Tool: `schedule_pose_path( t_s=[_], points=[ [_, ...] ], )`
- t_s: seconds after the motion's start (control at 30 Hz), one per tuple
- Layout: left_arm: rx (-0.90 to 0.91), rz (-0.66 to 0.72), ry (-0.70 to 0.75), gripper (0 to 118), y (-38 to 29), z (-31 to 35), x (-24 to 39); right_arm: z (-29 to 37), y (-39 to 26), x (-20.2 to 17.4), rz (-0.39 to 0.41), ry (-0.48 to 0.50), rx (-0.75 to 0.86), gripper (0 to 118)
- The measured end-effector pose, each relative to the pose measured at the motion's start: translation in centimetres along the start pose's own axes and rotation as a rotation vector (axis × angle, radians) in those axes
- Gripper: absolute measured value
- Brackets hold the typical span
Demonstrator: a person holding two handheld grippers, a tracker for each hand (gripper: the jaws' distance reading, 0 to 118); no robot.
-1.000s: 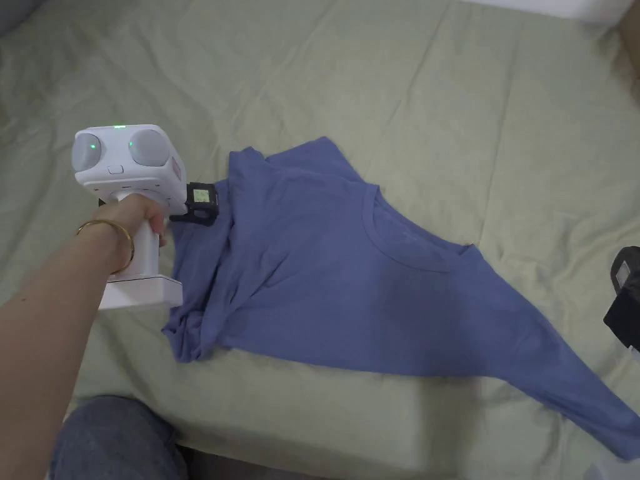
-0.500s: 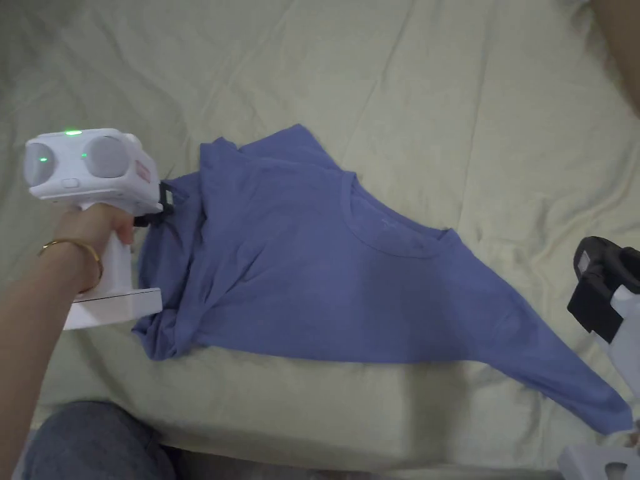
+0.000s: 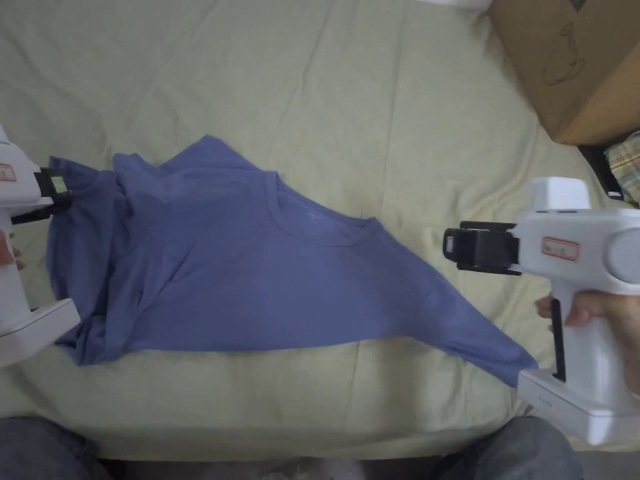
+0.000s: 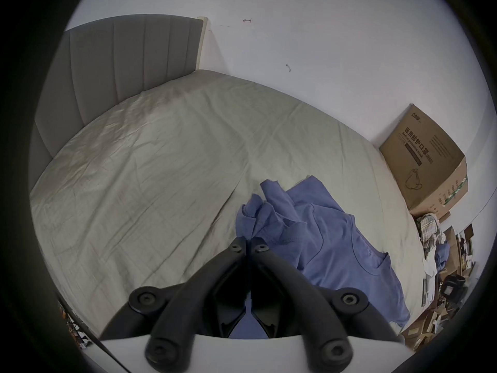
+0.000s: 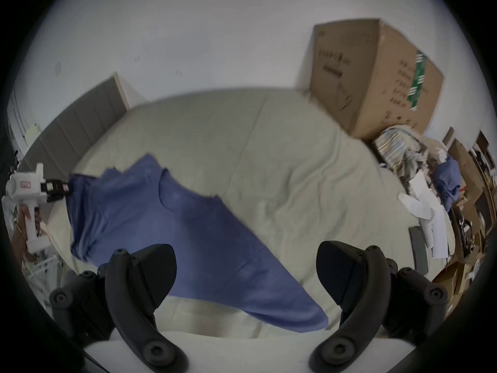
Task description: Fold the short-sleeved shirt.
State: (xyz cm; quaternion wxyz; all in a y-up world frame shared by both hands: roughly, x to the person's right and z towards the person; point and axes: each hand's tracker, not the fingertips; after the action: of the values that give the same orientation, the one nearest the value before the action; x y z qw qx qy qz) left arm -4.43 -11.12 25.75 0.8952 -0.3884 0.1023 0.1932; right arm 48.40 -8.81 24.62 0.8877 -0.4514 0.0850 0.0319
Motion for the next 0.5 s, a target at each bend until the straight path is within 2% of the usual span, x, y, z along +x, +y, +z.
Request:
schedule_pose_path(
  t_s=[0.07, 0.23, 0.33, 0.43, 0.47, 0.5],
  points=[
    [-0.008, 0.004, 0.008, 0, 0.1, -0.9, -0.3, -3.0, 0.7, 0.2, 0.015, -0.031, -0.081, 107],
    [-0.024, 0.008, 0.018, 0, -0.4, -1.3, 0.1, -10.1, 1.5, 0.4, -0.074, -0.069, -0.242, 106],
    [-0.034, 0.006, 0.034, 0, -0.6, -1.7, 0.2, -13.1, 1.5, 0.1, -0.053, -0.074, -0.304, 99],
    [-0.04, 0.023, 0.045, 0, -0.7, -1.9, 0.1, -14.7, 1.0, 0.2, -0.08, -0.1, -0.349, 69],
    [-0.043, 0.027, 0.048, 0, -0.8, -2.0, 0.1, -15.1, 0.8, 0.3, -0.1, -0.087, -0.368, 53],
    [-0.045, 0.029, 0.05, 0, -0.8, -2.2, 0.0, -15.3, 0.6, 0.3, -0.11, -0.068, -0.373, 47]
  ],
)
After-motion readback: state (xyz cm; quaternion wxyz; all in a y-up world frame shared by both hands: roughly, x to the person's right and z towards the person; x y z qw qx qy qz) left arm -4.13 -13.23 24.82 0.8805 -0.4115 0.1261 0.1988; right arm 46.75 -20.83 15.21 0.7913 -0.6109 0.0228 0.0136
